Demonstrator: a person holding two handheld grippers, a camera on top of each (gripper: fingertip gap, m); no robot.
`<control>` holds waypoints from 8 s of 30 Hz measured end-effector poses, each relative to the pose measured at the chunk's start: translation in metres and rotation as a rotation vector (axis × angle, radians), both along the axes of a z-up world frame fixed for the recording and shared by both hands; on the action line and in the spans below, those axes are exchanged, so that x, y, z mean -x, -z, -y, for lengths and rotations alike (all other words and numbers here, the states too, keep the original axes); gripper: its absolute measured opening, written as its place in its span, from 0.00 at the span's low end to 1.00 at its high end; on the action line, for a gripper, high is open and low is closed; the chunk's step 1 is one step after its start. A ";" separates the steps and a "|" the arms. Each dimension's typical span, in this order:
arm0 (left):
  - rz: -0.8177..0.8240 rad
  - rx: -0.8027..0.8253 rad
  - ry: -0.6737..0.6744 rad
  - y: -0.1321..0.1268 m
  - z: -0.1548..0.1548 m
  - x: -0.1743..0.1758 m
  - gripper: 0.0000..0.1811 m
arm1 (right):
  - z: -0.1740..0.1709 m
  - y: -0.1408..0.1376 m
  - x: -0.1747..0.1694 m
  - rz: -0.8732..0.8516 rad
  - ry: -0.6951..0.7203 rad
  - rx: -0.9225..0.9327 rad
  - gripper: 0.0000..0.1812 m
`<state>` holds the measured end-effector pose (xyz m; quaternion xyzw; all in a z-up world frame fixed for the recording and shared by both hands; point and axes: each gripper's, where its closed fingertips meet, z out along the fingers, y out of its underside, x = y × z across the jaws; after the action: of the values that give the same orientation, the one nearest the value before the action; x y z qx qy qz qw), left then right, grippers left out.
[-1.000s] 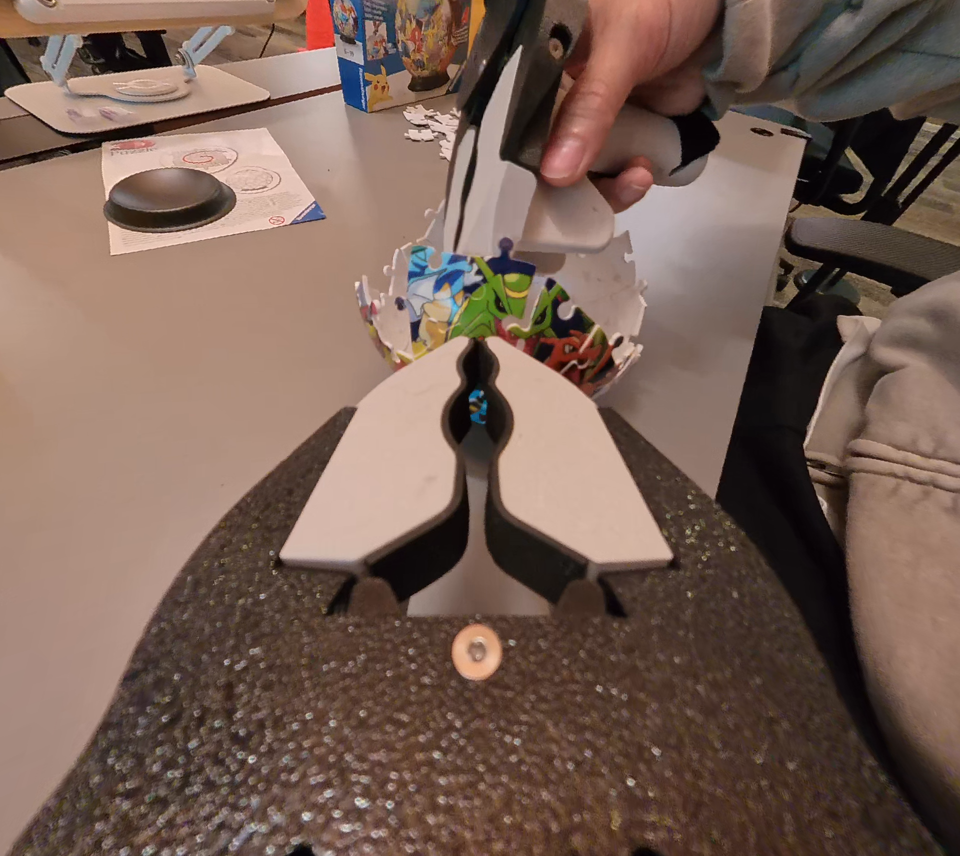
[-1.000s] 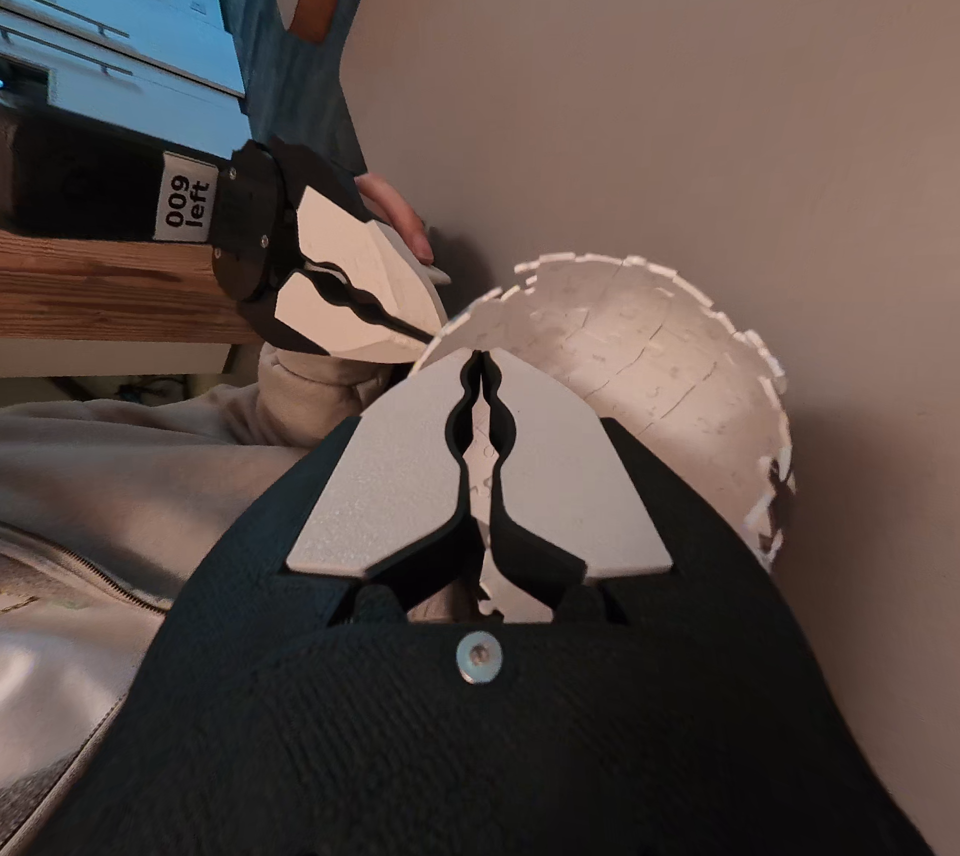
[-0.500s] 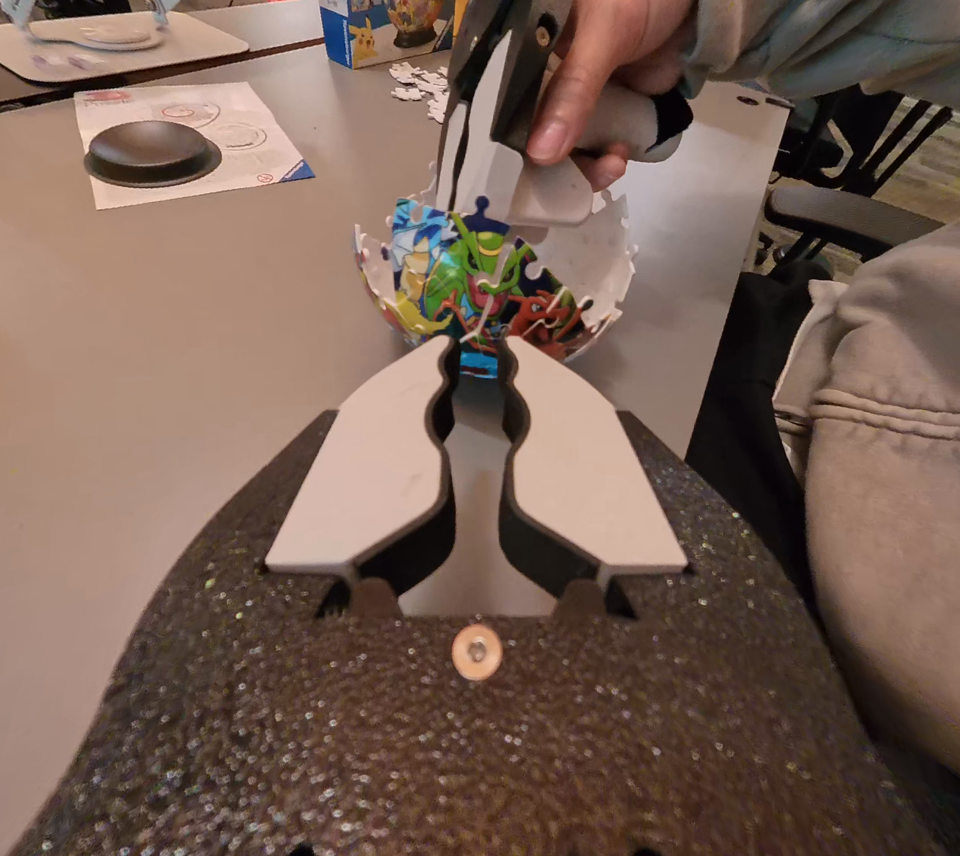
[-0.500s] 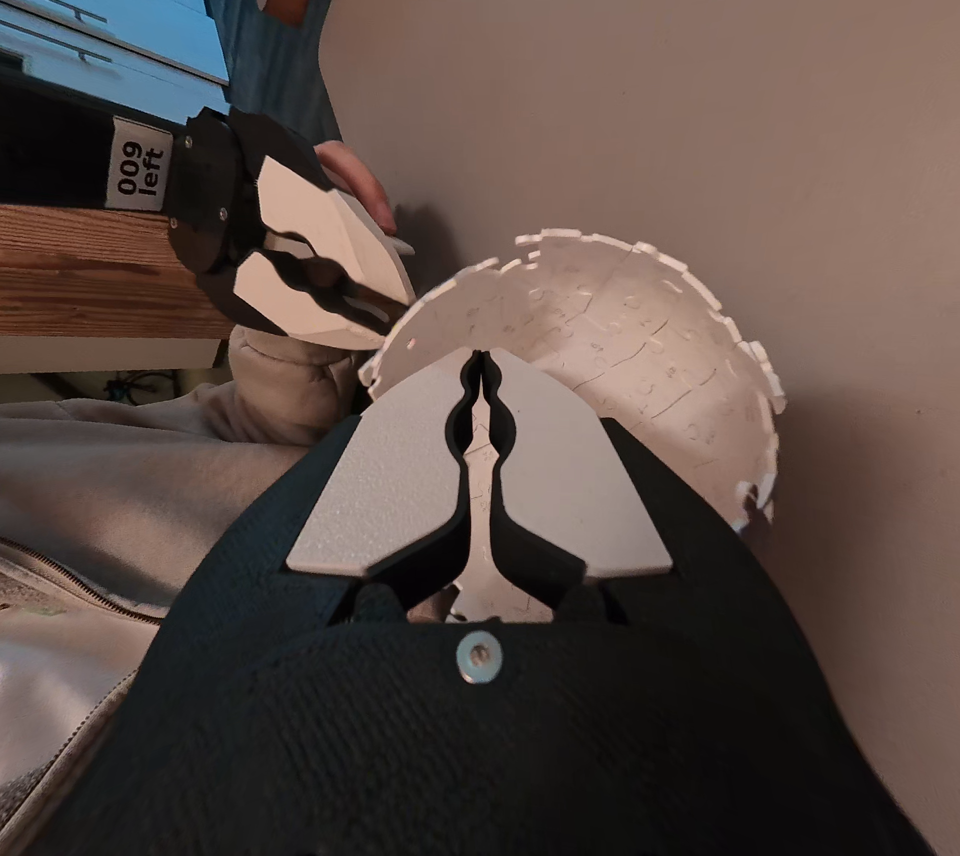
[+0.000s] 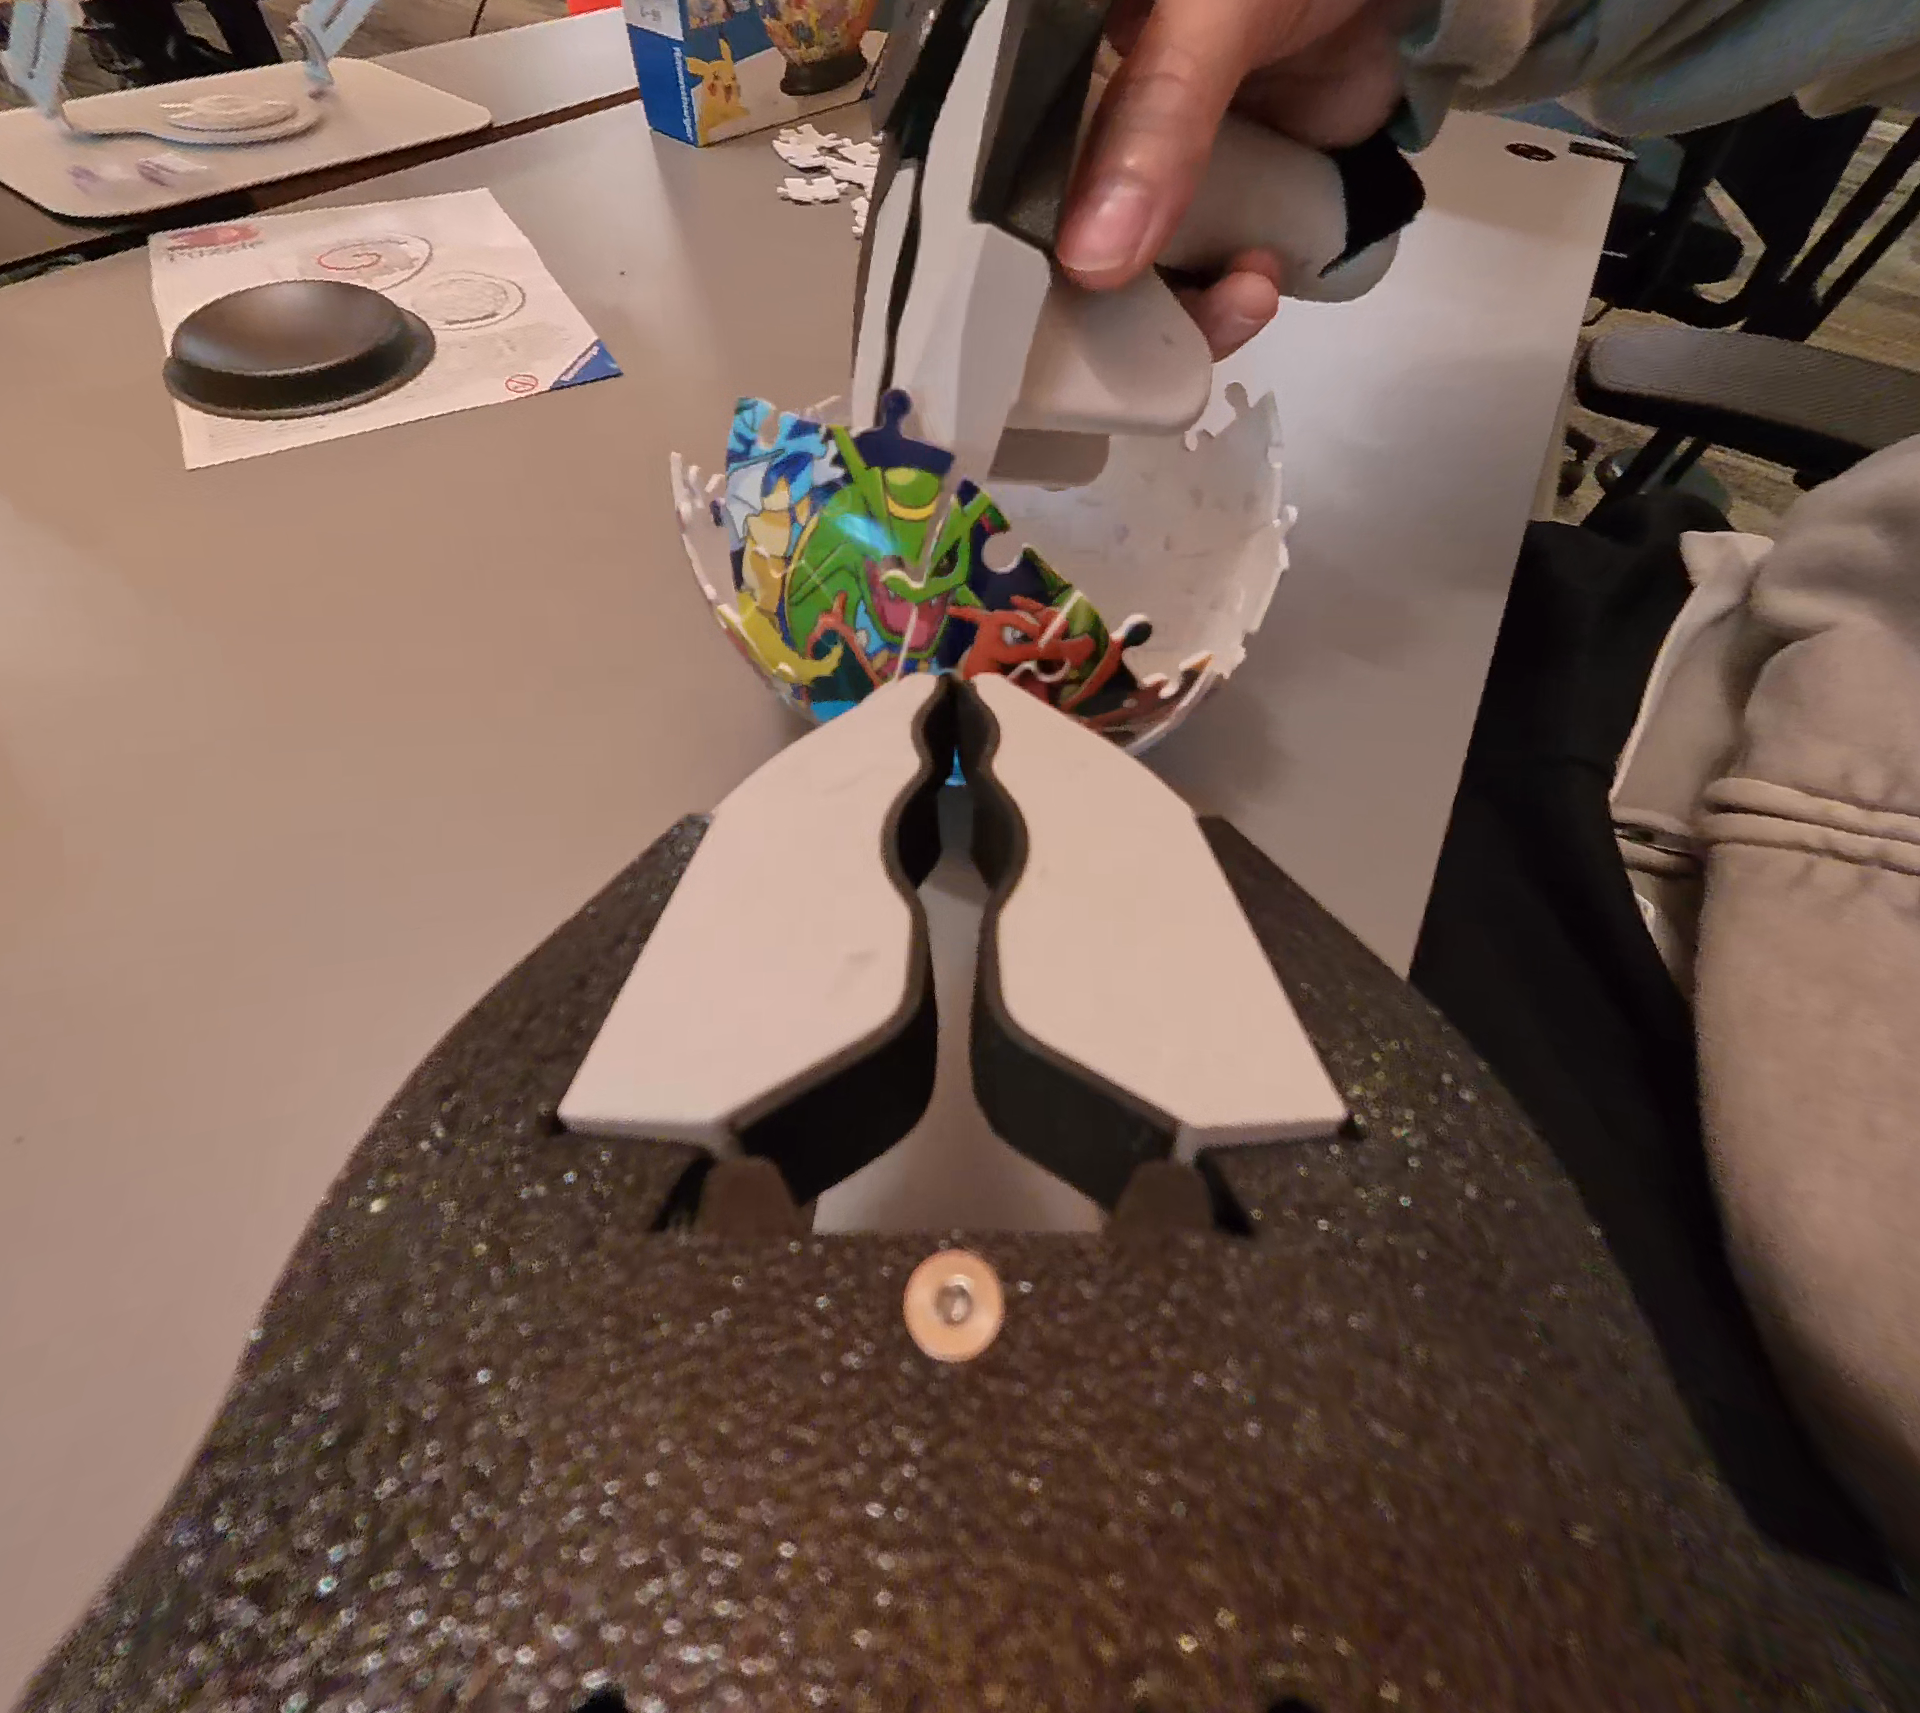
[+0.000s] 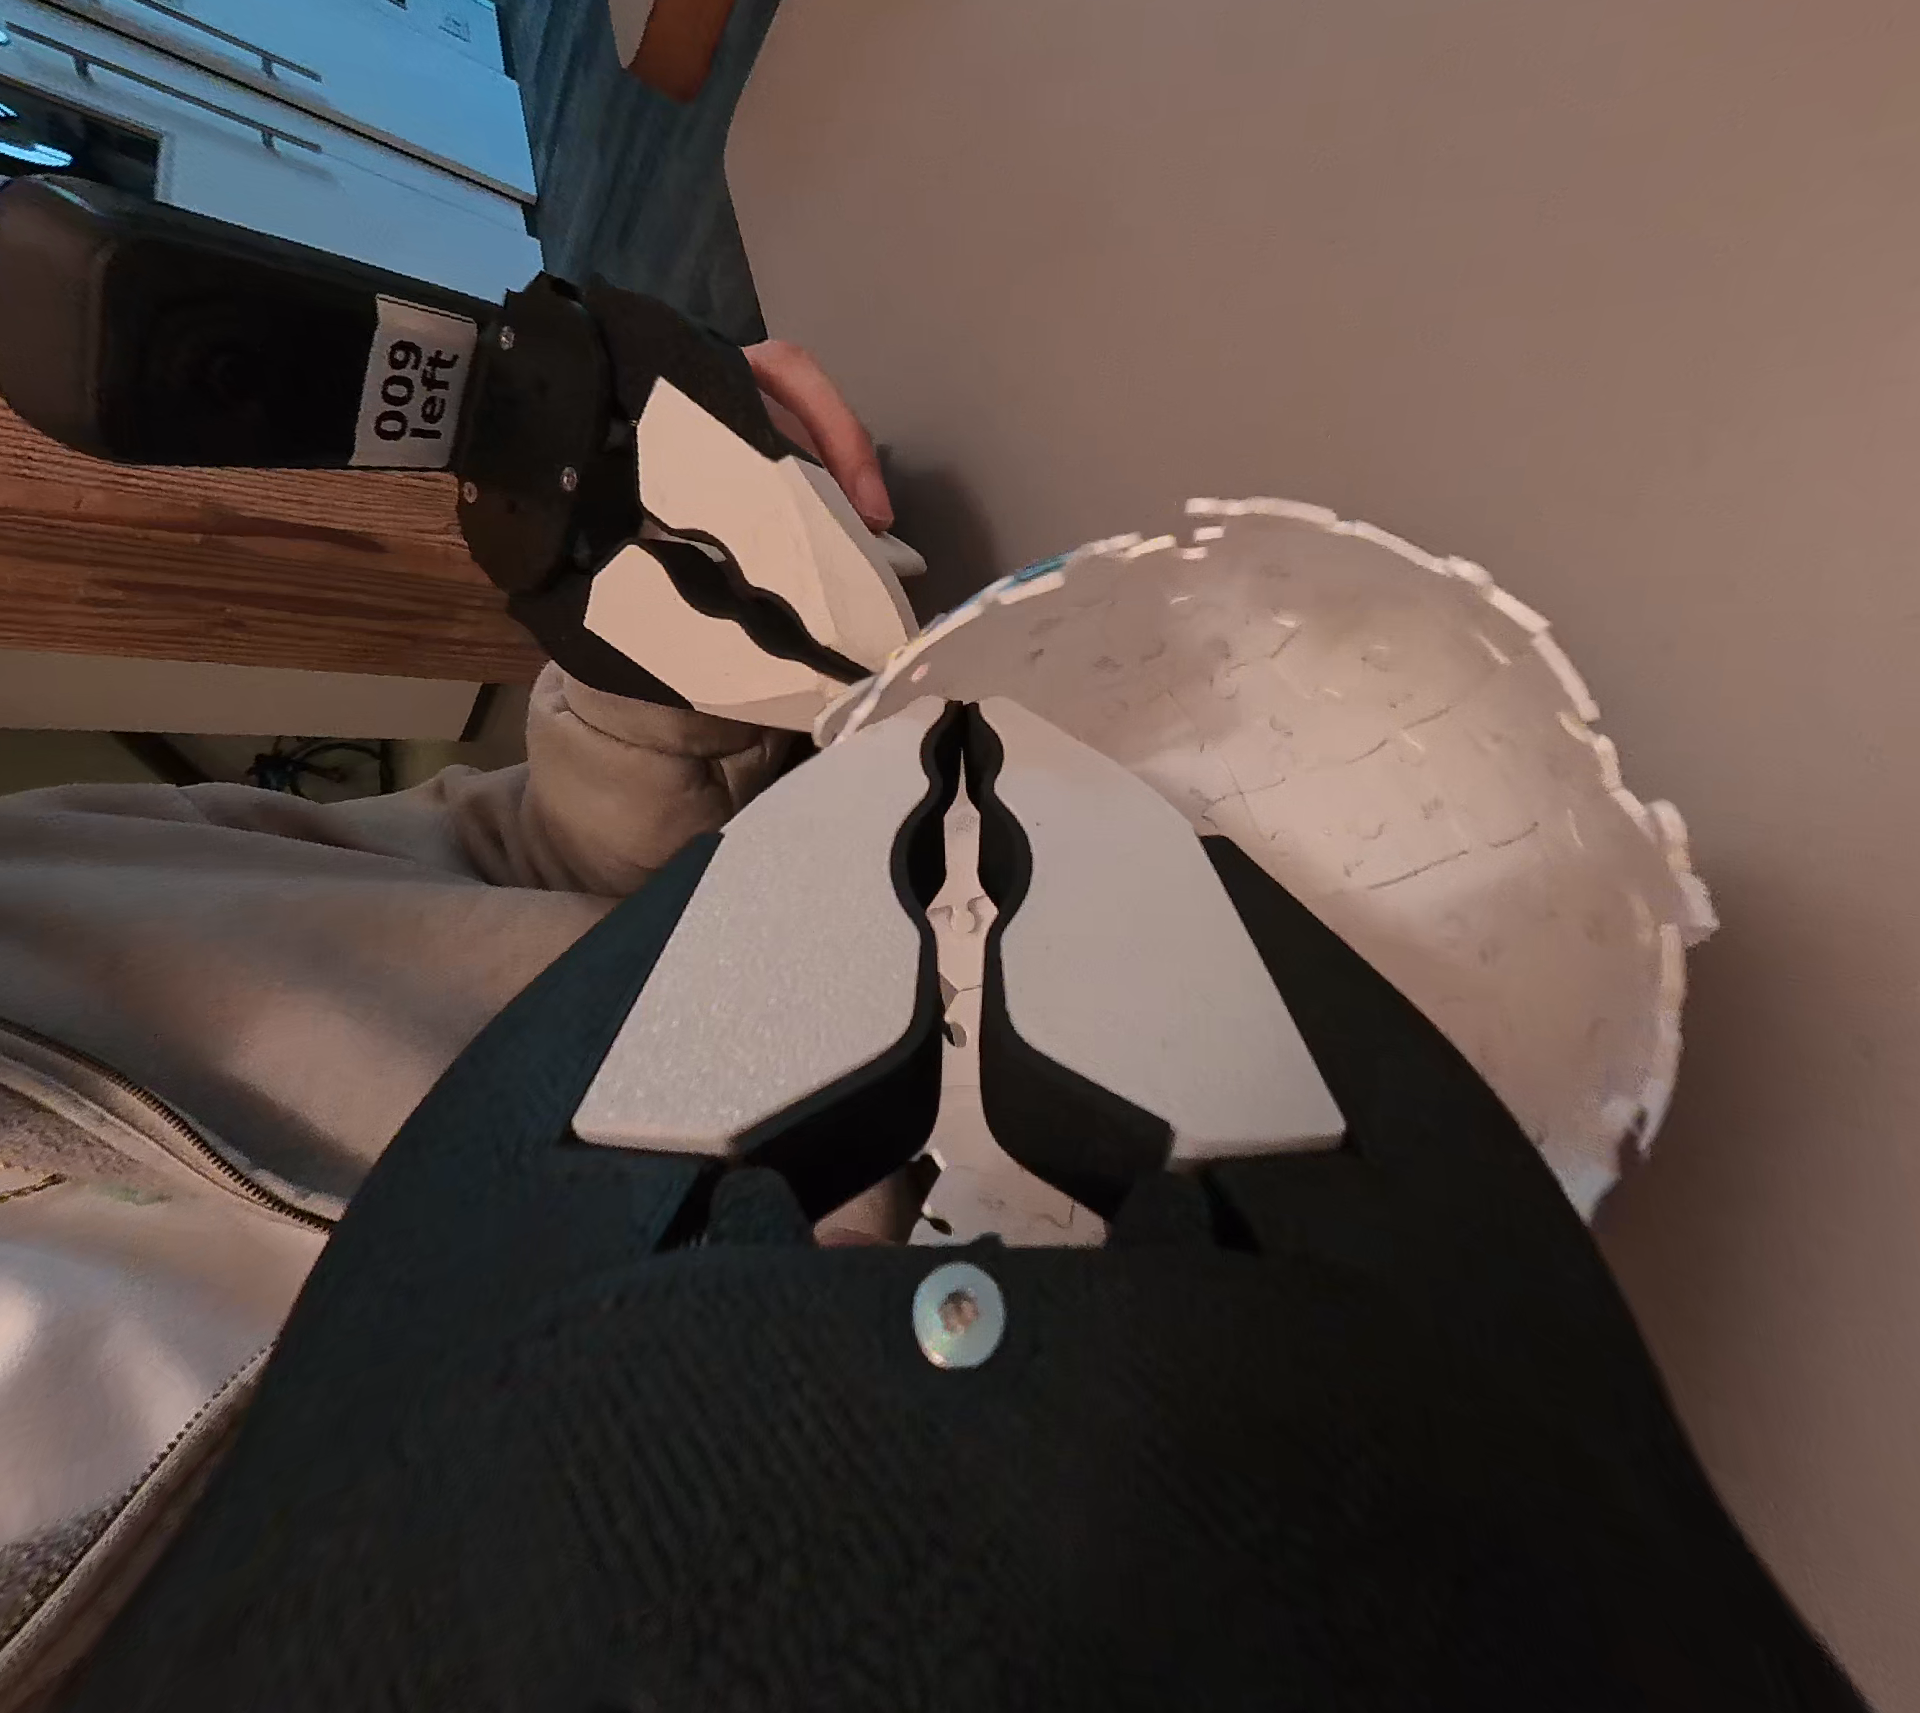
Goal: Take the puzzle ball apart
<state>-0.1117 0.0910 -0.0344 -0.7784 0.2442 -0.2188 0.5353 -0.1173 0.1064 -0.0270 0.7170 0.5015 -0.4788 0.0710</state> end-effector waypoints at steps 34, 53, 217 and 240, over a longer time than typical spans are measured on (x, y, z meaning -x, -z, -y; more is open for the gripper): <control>0.021 -0.050 -0.083 -0.006 -0.011 0.008 0.00 | -0.012 -0.005 0.002 -0.004 0.016 -0.069 0.00; 0.023 -0.061 -0.058 -0.007 -0.012 0.000 0.00 | 0.000 -0.020 0.000 0.015 0.058 0.050 0.07; -0.172 0.064 -0.126 0.027 -0.058 -0.033 0.63 | -0.009 0.006 -0.023 0.063 -0.179 -0.707 0.06; -0.188 0.020 -0.121 0.023 -0.058 -0.035 0.58 | -0.041 -0.021 -0.069 -0.021 0.071 -0.916 0.26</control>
<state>-0.0769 0.1489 -0.0570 -0.8140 0.2438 -0.1147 0.5146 -0.0479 0.1478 -0.0064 0.6864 0.6373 -0.2174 -0.2747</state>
